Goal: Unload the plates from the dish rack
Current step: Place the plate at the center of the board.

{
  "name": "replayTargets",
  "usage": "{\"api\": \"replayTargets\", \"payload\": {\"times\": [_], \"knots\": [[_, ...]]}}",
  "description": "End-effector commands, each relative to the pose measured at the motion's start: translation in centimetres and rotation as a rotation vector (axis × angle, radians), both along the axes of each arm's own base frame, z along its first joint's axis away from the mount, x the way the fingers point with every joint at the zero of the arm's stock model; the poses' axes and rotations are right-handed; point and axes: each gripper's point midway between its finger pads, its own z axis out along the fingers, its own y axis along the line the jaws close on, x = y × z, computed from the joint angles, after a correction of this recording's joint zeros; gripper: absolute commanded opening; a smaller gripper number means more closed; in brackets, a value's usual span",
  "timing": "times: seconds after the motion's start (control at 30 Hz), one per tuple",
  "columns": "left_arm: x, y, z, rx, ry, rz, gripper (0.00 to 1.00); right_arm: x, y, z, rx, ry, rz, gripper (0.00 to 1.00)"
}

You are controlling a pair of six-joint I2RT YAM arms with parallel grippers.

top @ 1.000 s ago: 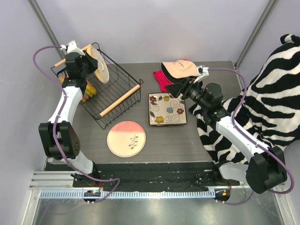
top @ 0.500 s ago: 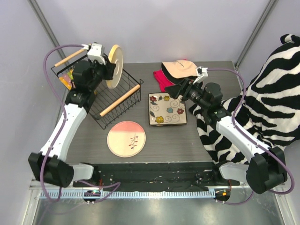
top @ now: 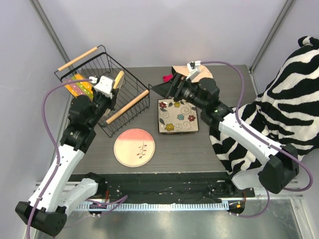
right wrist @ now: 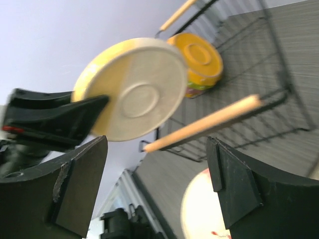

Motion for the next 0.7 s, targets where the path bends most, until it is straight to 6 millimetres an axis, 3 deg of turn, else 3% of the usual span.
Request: {"api": "replayTargets", "payload": {"times": [0.0,0.1,0.3,0.37,0.67], "knots": [[-2.0,1.1,6.9,-0.004,-0.291,0.032,0.0,-0.1,2.6,2.6,0.092,0.009,-0.002,0.88],[-2.1,0.9,6.0,0.004,-0.28,0.023,0.0,-0.2,4.8,1.6,0.129,0.057,0.046,0.88],[-2.2,-0.2,4.6,0.022,-0.272,-0.012,0.0,0.0,7.1,2.1,0.226,0.145,0.08,0.89],[-2.1,-0.8,4.1,0.029,-0.261,-0.031,0.0,0.5,7.6,1.3,0.193,0.174,0.058,0.89],[-2.0,-1.2,2.6,0.08,-0.251,-0.041,0.0,2.2,8.9,2.2,0.179,0.212,0.034,0.89]]}}
